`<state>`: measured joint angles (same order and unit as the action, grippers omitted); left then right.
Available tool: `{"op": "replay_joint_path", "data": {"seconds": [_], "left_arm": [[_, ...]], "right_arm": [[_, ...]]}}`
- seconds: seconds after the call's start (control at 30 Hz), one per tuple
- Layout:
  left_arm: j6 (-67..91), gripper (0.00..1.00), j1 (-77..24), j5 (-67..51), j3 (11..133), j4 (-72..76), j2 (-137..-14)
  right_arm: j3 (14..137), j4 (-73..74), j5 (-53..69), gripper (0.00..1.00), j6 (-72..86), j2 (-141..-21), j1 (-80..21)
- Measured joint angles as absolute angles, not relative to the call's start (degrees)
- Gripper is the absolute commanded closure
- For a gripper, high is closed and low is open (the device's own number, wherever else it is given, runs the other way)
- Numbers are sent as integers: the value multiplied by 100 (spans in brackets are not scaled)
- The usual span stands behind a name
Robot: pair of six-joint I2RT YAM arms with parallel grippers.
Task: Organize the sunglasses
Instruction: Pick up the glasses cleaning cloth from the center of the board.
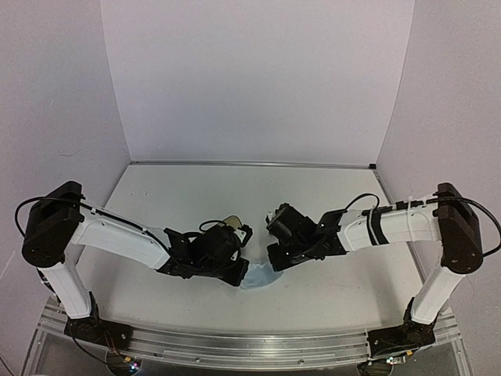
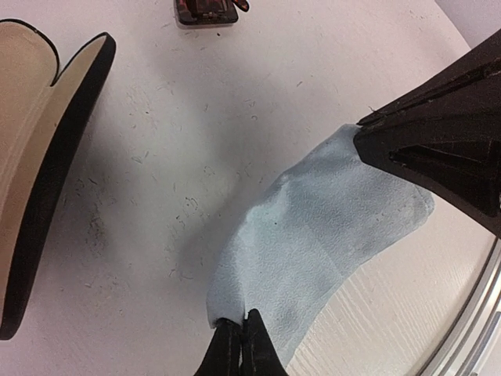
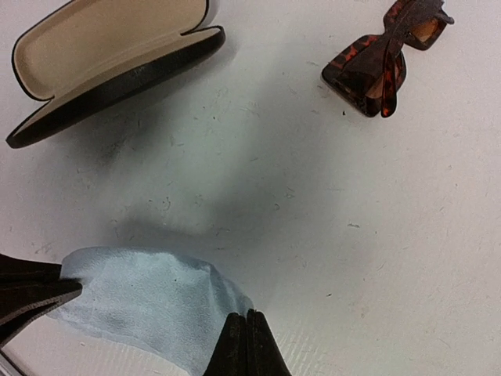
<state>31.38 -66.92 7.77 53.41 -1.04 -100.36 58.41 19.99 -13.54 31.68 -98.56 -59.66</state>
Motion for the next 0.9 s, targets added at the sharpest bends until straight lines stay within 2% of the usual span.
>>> {"op": "replay_joint_path", "data": {"seconds": [0.5,0.9], "left_arm": [[3140,100,-6692,1323,5387,-515,-9607],[3142,100,-6692,1855,5391,-773,-9336]], "right_arm": [[6917,2335,-1455,100,2893,-9946,-5966],[7811,2565,-1466,100,2679,-10508,-5966]]}}
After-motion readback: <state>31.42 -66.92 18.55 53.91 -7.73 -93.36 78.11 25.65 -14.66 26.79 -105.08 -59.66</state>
